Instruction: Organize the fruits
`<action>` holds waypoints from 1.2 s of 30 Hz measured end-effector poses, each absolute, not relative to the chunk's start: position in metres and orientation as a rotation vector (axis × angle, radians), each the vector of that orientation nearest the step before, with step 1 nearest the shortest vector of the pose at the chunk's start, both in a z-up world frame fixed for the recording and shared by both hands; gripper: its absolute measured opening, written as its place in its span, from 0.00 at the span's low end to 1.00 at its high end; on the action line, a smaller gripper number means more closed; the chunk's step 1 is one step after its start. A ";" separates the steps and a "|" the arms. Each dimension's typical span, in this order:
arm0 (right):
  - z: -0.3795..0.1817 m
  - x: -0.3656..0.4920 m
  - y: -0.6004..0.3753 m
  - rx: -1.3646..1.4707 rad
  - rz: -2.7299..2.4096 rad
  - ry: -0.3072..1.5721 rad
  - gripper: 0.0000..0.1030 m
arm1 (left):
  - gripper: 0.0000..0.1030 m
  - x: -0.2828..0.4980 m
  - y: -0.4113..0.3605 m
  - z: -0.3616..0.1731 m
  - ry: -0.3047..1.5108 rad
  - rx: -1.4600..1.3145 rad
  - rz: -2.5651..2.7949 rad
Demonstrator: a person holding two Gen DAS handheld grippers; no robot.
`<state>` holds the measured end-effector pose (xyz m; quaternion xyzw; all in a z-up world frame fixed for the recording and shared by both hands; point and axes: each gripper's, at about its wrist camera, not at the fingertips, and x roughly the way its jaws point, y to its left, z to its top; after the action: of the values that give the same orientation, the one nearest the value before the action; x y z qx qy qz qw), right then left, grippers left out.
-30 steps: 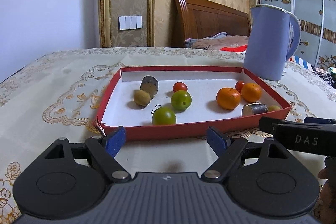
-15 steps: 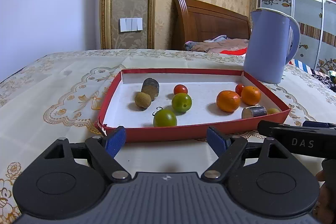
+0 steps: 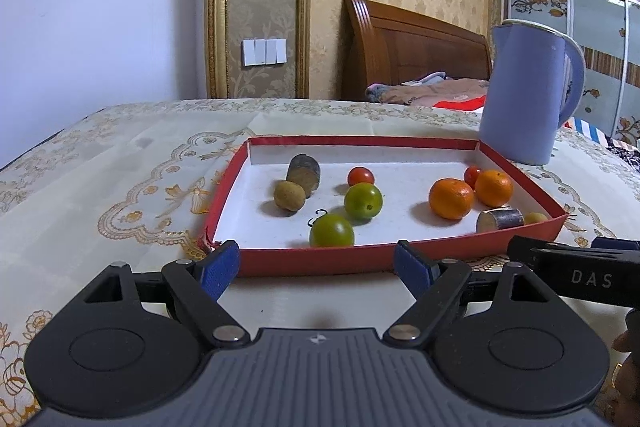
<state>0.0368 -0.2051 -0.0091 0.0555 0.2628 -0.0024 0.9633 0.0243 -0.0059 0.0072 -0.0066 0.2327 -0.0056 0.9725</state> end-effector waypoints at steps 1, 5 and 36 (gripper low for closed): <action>-0.009 0.037 -0.205 0.114 -0.004 0.534 1.00 | 0.82 0.025 -0.005 0.007 0.472 -0.016 -0.013; -0.010 0.038 -0.206 0.117 -0.003 0.539 1.00 | 0.82 0.025 -0.004 0.007 0.471 -0.021 -0.010; -0.011 0.039 -0.207 0.127 -0.001 0.548 1.00 | 0.82 0.022 -0.006 0.008 0.452 -0.001 -0.007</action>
<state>0.0394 -0.2069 -0.0113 0.0626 0.2702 -0.0003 0.9608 0.0220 -0.0063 0.0083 -0.0003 0.2240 -0.0033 0.9746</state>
